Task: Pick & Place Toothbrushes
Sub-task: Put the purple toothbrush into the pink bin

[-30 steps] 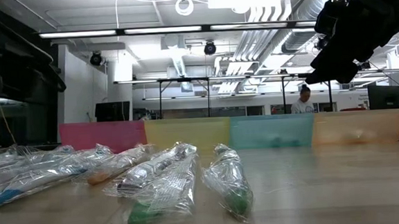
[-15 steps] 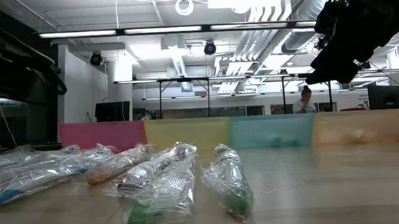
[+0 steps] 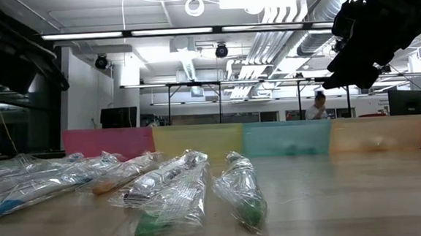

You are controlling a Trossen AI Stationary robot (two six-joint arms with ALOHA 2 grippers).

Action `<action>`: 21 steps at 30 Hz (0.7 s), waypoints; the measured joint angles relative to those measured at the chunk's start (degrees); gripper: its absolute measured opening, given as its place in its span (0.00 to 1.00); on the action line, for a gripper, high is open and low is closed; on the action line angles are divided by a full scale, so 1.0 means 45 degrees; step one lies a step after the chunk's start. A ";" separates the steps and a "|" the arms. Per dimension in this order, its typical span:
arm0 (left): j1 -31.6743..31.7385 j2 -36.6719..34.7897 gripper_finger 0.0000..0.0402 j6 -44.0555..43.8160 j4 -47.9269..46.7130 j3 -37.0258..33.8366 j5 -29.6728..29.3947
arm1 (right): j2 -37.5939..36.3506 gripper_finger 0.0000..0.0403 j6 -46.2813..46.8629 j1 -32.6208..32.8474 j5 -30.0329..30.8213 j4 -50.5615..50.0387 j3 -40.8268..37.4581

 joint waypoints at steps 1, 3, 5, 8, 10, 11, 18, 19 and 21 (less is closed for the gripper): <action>0.0000 -0.0002 0.18 0.0028 -0.0133 -0.0048 0.0003 | 0.0000 0.58 0.0012 0.0000 0.0014 0.0000 0.0000; 0.0000 -0.0005 0.19 0.0021 -0.0352 -0.0170 0.0000 | 0.0000 0.58 0.0030 0.0000 0.0022 0.0005 0.0000; 0.0000 -0.0006 0.18 0.0078 -0.0377 -0.0210 0.0000 | 0.0000 0.58 0.0100 0.0000 0.0041 0.0005 0.0000; 0.0000 -0.0010 0.13 0.0249 -0.0479 -0.0244 -0.0019 | 0.0000 0.58 0.0220 -0.0005 0.0060 0.0001 0.0000; 0.0000 -0.0010 0.08 0.0341 -0.0367 -0.0244 -0.0017 | 0.0000 0.58 0.0223 -0.0002 0.0056 0.0005 0.0000; 0.0000 -0.0010 0.06 0.0471 -0.0342 -0.0244 -0.0011 | 0.0000 0.58 0.0223 -0.0001 0.0056 0.0001 0.0000; 0.0005 -0.0026 0.00 0.1028 -0.0487 -0.0244 -0.0283 | 0.0000 0.58 0.0223 0.0000 0.0067 0.0005 0.0000; 0.0005 -0.0101 0.00 0.1187 -0.0544 -0.0241 -0.0455 | 0.0000 0.58 0.0223 0.0000 0.0098 0.0005 0.0000; 0.0007 -0.0312 0.00 0.1338 -0.0958 -0.0070 -0.0928 | 0.0000 0.58 0.0222 0.0000 0.0101 0.0004 0.0000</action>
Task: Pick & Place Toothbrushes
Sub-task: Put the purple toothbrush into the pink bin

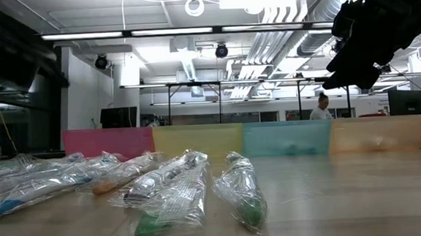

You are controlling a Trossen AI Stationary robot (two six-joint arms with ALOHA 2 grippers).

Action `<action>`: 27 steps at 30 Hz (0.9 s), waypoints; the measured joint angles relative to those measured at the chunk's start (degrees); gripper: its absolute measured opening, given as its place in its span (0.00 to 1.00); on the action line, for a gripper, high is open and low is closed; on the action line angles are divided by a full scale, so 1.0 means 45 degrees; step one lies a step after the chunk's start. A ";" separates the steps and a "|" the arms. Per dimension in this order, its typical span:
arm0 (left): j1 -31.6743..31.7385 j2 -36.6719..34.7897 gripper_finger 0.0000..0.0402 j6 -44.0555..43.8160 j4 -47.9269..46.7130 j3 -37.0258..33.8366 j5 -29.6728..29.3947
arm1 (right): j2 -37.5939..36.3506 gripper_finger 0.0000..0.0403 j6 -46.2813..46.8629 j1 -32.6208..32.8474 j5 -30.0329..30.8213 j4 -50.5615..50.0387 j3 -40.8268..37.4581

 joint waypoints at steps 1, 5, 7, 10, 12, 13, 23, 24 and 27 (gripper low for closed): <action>0.0004 -0.0089 0.00 0.0051 -0.0218 0.0148 -0.0278 | 0.0000 0.58 -0.0004 -0.0005 0.0004 0.0006 0.0000; 0.0031 -0.0746 0.00 0.0236 -0.1526 0.0832 -0.1977 | 0.0000 0.58 -0.0004 -0.0005 0.0004 0.0053 0.0000; 0.0265 -0.1097 0.00 0.0579 -0.2149 0.1175 -0.2886 | 0.0000 0.58 -0.0004 0.0000 0.0004 0.0060 0.0000; 0.0985 -0.1598 0.00 0.2059 -0.2996 0.1616 -0.4398 | 0.0000 0.58 -0.0007 -0.0005 0.0004 0.0066 0.0000; 0.1781 -0.1928 0.00 0.4127 -0.3273 0.1900 -0.5537 | 0.0000 0.58 -0.0063 -0.0003 0.0006 0.0098 0.0000; 0.2267 -0.2066 0.00 0.5522 -0.3253 0.2061 -0.6081 | 0.0000 0.58 -0.0131 -0.0005 0.0006 0.0098 0.0000; 0.8350 -0.2467 0.00 2.2489 -0.0804 0.3837 -0.7728 | 0.0000 0.58 -0.0225 -0.0005 0.0718 0.0138 0.0000; 0.9027 -0.2462 0.00 2.3542 -0.0391 0.3838 -0.7423 | 0.0000 0.58 -0.0222 -0.0005 0.0727 0.0137 0.0000; 1.1013 -0.2417 0.00 2.5746 0.0722 0.3833 -0.6508 | 0.0000 0.58 -0.0195 -0.0003 0.0735 0.0142 0.0000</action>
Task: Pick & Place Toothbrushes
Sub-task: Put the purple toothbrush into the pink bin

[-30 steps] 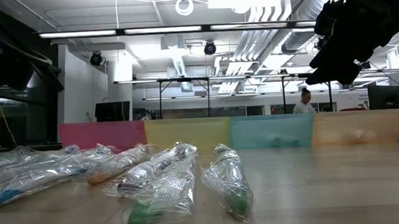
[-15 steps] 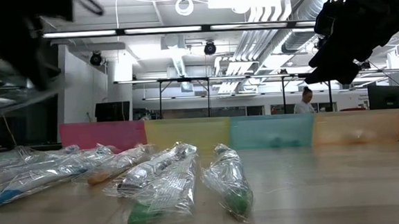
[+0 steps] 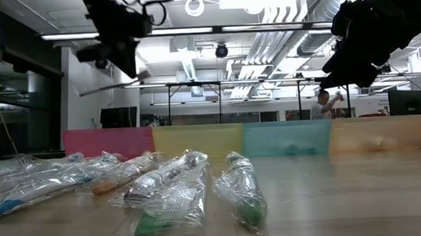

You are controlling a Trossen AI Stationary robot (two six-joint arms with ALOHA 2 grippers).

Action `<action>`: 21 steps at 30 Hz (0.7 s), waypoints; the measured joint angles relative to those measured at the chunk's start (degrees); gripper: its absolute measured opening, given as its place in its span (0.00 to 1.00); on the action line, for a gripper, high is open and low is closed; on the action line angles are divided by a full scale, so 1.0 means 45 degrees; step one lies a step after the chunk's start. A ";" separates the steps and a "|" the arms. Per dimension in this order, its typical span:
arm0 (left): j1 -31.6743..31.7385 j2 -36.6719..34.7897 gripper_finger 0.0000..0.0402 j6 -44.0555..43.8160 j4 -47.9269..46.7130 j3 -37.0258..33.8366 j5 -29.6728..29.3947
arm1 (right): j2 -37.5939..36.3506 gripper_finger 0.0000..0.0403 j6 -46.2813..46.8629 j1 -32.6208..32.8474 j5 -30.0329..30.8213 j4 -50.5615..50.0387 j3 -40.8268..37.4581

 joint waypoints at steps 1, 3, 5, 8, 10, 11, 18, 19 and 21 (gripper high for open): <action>0.0599 0.0069 0.00 0.0355 0.0364 0.0000 0.0154 | 0.0000 0.58 0.0068 0.0003 0.0060 0.0000 0.0000; 0.1749 0.0248 0.00 0.0797 0.0903 0.0000 0.0451 | 0.0000 0.58 0.0242 -0.0002 0.0337 0.0000 0.0000; 0.2722 0.0444 0.00 0.1094 0.1498 -0.0005 0.0867 | 0.0000 0.58 0.0298 -0.0002 0.0620 0.0000 0.0000; 0.3816 0.0868 0.00 0.2189 0.2492 -0.0056 0.2499 | 0.0000 0.58 0.0313 0.0003 0.0932 0.0005 0.0000; 0.4219 0.1165 0.00 0.3641 0.3413 -0.0300 0.3603 | 0.0000 0.58 0.0332 -0.0002 0.1164 0.0010 0.0000; 0.4358 0.1321 0.00 0.4442 0.3829 -0.0455 0.4007 | 0.0000 0.58 0.0332 -0.0002 0.1243 0.0033 0.0000; 0.5058 0.2422 0.00 0.8501 0.3856 -0.1089 0.5151 | 0.0000 0.58 0.0332 -0.0002 0.1605 0.0515 0.0000; 0.5110 0.2509 0.00 0.9050 0.3734 -0.1140 0.5160 | 0.0000 0.58 0.0332 -0.0002 0.1609 0.0510 0.0000; 0.5105 0.2641 0.00 1.0056 0.3552 -0.1246 0.5170 | 0.0000 0.58 0.0332 0.0003 0.1605 0.0513 0.0000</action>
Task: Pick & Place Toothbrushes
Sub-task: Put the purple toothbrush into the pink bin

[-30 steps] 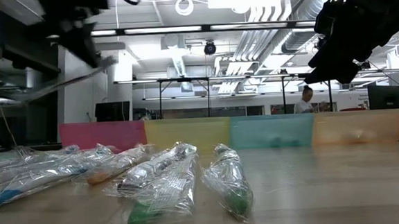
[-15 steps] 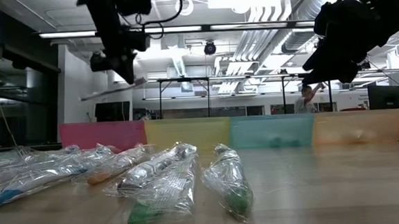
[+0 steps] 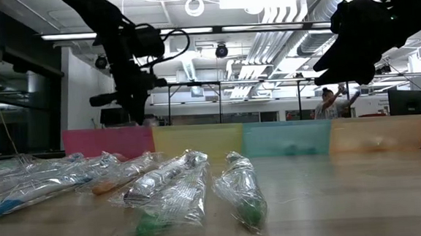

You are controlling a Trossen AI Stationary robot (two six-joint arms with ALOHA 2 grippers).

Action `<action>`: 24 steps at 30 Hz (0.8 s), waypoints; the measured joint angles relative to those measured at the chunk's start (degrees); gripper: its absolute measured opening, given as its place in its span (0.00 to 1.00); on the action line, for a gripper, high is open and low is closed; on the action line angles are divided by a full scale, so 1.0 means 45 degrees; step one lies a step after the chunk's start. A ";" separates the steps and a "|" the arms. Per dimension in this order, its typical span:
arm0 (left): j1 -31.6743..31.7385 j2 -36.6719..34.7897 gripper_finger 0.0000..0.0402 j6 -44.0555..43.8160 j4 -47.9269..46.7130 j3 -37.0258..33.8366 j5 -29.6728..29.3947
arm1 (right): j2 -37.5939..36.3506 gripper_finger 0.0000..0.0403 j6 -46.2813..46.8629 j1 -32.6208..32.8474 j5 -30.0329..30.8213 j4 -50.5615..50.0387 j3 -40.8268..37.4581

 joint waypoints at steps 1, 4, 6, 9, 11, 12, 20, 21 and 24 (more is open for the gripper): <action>-0.0009 0.0061 0.00 0.0394 -0.0166 -0.0047 0.0084 | 0.0000 0.58 0.0003 -0.0005 0.0002 0.0001 0.0000; -0.0033 0.0109 0.00 0.1250 -0.0599 -0.0145 0.0709 | 0.0000 0.58 0.0272 -0.0001 0.0000 0.0001 0.0000; -0.0033 0.0103 0.00 0.1643 -0.0867 -0.0160 0.1372 | 0.0000 0.58 0.0319 0.0000 -0.0023 -0.0008 0.0000; -0.0038 0.0103 0.00 0.1843 -0.1287 -0.0182 0.1805 | 0.0000 0.58 0.0498 0.0000 -0.0089 -0.0013 0.0000; -0.0033 0.0103 0.00 0.1840 -0.1425 -0.0182 0.1819 | 0.0000 0.58 0.0531 -0.0005 -0.0062 -0.0013 0.0000; -0.0033 0.0103 0.00 0.1840 -0.1504 -0.0182 0.1816 | 0.0000 0.58 0.0534 -0.0004 -0.0051 -0.0013 0.0000; -0.0038 0.0103 0.09 0.0800 -0.1312 -0.0182 0.1883 | 0.0000 0.58 0.0534 -0.0003 -0.0049 -0.0016 0.0000; -0.0038 0.0103 0.12 0.0752 -0.1314 -0.0182 0.1882 | 0.0000 0.58 0.0533 -0.0004 -0.0048 -0.0013 0.0000; -0.0033 0.0103 0.23 0.0742 -0.1328 -0.0182 0.1882 | 0.0000 0.58 0.0534 -0.0005 0.0007 -0.0018 0.0000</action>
